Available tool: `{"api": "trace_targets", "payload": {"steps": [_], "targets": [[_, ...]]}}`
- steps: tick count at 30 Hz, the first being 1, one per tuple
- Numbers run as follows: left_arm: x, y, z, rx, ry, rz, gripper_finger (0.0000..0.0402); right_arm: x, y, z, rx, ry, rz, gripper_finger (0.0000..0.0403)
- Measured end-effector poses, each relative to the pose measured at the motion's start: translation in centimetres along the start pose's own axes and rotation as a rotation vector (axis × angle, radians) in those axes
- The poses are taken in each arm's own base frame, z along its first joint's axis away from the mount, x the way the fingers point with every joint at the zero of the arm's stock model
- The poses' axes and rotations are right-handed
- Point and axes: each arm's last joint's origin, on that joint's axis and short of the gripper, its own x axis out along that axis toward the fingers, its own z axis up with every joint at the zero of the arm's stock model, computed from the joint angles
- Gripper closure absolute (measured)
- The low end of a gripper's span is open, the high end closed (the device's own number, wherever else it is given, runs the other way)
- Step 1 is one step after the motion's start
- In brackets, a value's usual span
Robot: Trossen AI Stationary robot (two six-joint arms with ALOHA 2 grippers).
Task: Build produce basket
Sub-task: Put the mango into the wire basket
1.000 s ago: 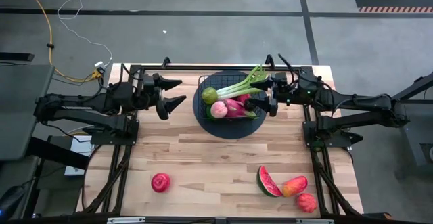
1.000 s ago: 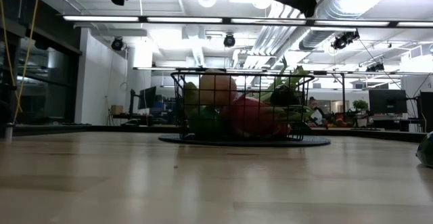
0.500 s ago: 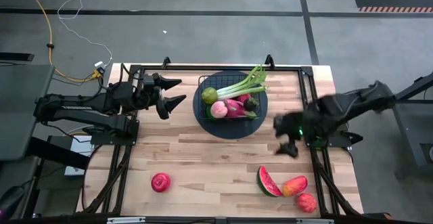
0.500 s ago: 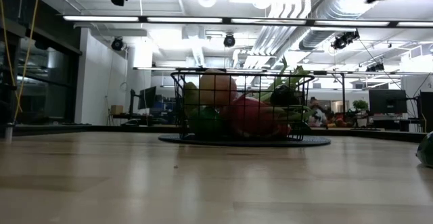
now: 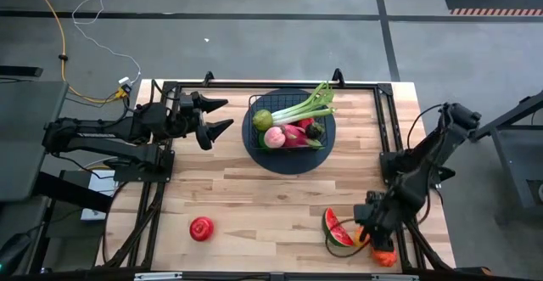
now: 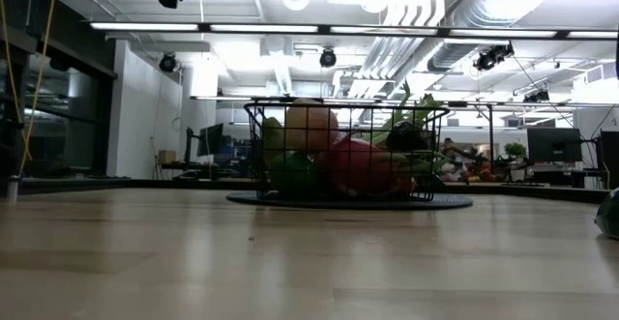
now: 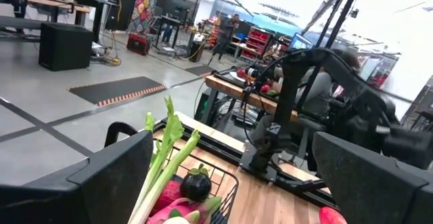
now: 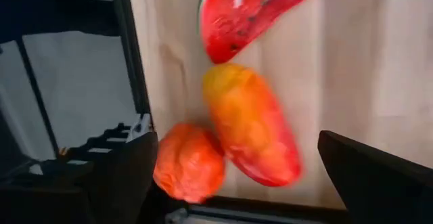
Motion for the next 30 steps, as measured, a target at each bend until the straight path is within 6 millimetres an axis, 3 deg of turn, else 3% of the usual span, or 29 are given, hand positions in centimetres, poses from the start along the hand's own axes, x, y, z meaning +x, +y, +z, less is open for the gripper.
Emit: {"api": "trace_targets", "payload": {"steps": [10, 23, 30], "targets": [[0.0, 0.0, 0.0, 0.0, -0.001, 0.0, 0.0009, 6.1, -0.3, -0.4, 0.019, 0.085, -0.134, 0.0006], [0.0, 0.0, 0.0, 0.0, -0.001, 0.0, 0.0009, 9.8, -0.7, -0.2, -0.051, 0.177, -0.245, 0.0006], [0.0, 0.0, 0.0, 0.0, -0.001, 0.001, 0.0009, 10.1, -1.0, -0.2, -0.046, 0.197, -0.277, 0.003]]}}
